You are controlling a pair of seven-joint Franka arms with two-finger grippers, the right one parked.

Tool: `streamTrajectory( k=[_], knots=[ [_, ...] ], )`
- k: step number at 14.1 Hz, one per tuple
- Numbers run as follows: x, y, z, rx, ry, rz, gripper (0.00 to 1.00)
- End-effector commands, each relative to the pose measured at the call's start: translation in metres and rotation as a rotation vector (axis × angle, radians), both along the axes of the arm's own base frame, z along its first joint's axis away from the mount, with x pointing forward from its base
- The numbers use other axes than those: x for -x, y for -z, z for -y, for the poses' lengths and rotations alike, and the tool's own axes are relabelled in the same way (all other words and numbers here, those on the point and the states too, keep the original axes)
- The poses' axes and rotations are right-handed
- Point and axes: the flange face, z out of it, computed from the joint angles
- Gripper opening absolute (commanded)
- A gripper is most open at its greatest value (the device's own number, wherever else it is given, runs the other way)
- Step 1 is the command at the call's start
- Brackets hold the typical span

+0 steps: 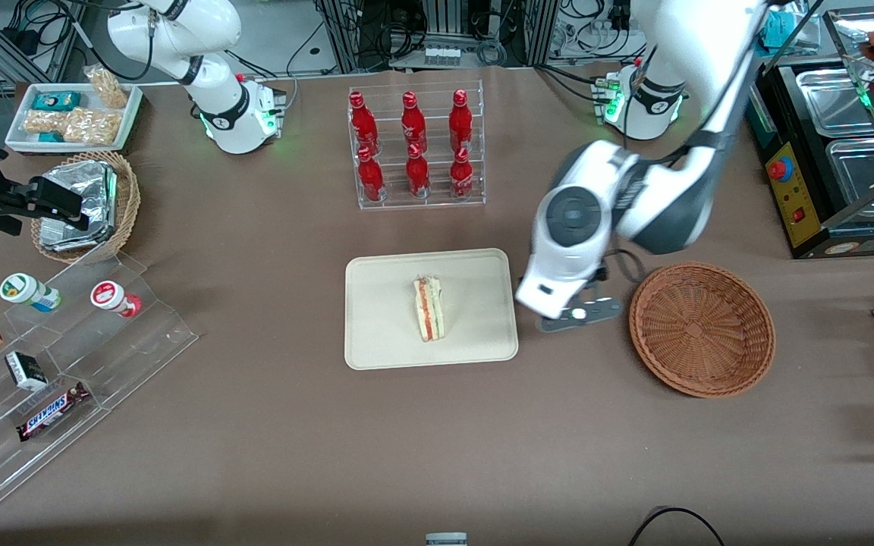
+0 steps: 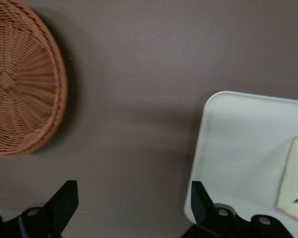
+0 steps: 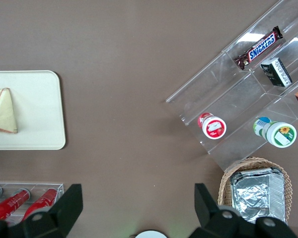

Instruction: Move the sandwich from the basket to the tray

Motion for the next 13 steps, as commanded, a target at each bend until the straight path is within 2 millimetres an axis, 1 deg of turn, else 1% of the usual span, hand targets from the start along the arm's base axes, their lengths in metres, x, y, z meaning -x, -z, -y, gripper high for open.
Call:
streamTrajectory(
  k=[1, 3, 5, 6, 7, 8, 9, 11, 12, 13],
  knots=[
    [0.016, -0.020, -0.052, 0.039, 0.061, -0.019, 1.00],
    [0.017, -0.034, -0.083, 0.047, 0.104, -0.033, 1.00],
    [0.020, -0.048, -0.107, 0.042, 0.123, -0.061, 1.00],
    [0.023, -0.058, -0.119, 0.064, 0.132, -0.076, 1.00],
    [0.026, -0.069, -0.132, 0.097, 0.143, -0.085, 1.00],
    [0.033, -0.085, -0.136, 0.122, 0.182, -0.087, 1.00],
    [0.038, -0.094, -0.141, 0.125, 0.211, -0.095, 1.00],
    [0.045, -0.119, -0.167, 0.128, 0.253, -0.097, 1.00],
    [0.051, -0.135, -0.180, 0.131, 0.281, -0.088, 1.00],
    [0.053, -0.147, -0.200, 0.135, 0.287, -0.080, 1.00]
  ],
)
